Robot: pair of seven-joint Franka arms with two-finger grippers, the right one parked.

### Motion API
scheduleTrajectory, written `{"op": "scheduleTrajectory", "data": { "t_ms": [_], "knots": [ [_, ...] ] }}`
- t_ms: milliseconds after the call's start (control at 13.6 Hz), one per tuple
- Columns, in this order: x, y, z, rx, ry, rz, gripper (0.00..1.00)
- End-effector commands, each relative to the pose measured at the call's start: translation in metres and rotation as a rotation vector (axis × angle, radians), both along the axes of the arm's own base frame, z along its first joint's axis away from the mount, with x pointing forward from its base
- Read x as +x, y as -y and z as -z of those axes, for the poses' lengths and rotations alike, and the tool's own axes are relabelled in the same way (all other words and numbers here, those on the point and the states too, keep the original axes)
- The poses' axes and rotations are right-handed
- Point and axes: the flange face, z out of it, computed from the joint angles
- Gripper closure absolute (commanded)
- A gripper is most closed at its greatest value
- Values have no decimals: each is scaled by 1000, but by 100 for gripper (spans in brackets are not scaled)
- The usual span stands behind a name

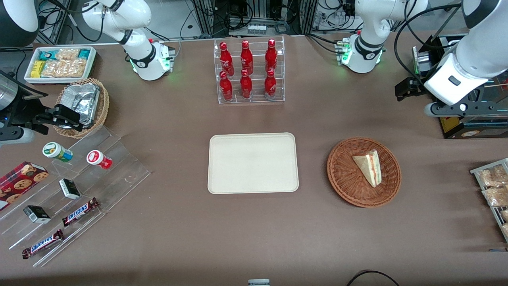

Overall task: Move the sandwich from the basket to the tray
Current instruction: 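Move the left gripper over the wrapped sandwich in the wicker basket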

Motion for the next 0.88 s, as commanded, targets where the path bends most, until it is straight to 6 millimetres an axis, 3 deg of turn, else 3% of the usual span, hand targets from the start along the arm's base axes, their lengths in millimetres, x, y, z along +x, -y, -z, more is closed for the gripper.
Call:
{"op": "scheduleTrajectory", "data": {
  "t_ms": [0, 220, 440, 807],
  "knots": [
    [-2, -3, -6, -21, 4, 8, 0],
    [12, -3, 10, -10, 22, -14, 0],
    [26, 12, 38, 47, 32, -226, 0],
    [19, 10, 85, 47, 34, -137, 0]
  ]
}}
